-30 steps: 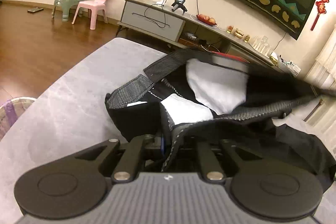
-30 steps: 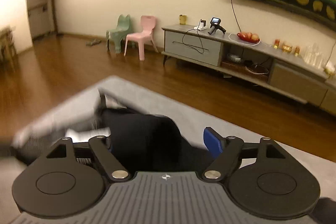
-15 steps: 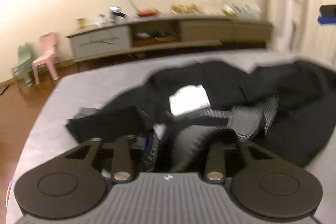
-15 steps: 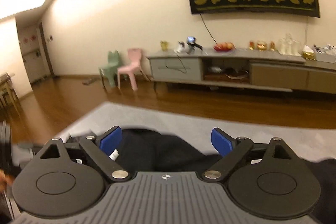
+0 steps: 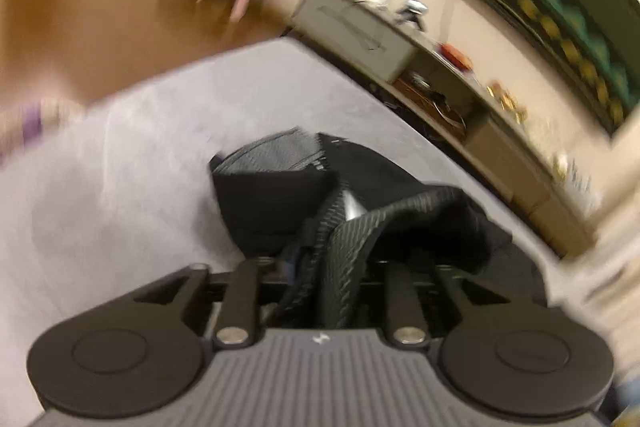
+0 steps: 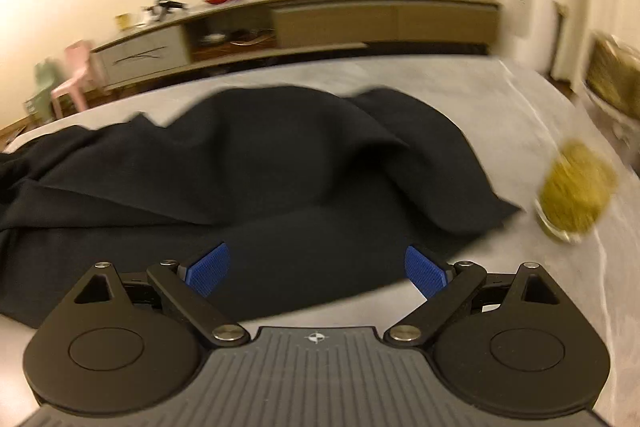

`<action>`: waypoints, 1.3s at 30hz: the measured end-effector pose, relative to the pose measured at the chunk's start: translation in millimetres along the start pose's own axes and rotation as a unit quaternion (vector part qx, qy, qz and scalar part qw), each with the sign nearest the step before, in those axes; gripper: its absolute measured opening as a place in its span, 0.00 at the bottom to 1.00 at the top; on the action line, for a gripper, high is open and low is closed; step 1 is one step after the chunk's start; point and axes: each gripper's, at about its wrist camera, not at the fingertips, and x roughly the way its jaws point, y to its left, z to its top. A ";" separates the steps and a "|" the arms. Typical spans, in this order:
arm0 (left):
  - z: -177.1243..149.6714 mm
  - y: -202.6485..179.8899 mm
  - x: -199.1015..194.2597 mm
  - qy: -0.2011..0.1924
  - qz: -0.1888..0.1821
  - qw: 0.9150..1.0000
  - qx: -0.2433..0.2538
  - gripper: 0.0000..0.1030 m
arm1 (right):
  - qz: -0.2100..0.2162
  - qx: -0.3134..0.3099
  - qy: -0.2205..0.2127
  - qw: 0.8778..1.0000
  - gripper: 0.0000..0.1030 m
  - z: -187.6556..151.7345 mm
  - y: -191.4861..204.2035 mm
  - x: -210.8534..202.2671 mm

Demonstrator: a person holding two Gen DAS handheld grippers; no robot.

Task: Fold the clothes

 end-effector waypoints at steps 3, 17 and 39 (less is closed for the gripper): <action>-5.6 -48.3 -12.5 -0.034 0.037 0.983 0.174 0.40 | -0.008 -0.028 -0.014 0.999 0.98 9.8 3.0 7.8; -102.5 -160.1 -19.1 -0.054 -0.049 0.862 0.502 0.95 | -0.012 -0.128 0.018 0.992 0.99 30.5 11.0 63.0; 20.1 -67.6 42.8 0.028 -0.055 0.993 0.102 0.71 | 0.019 -0.086 0.014 0.996 0.99 26.9 9.6 62.2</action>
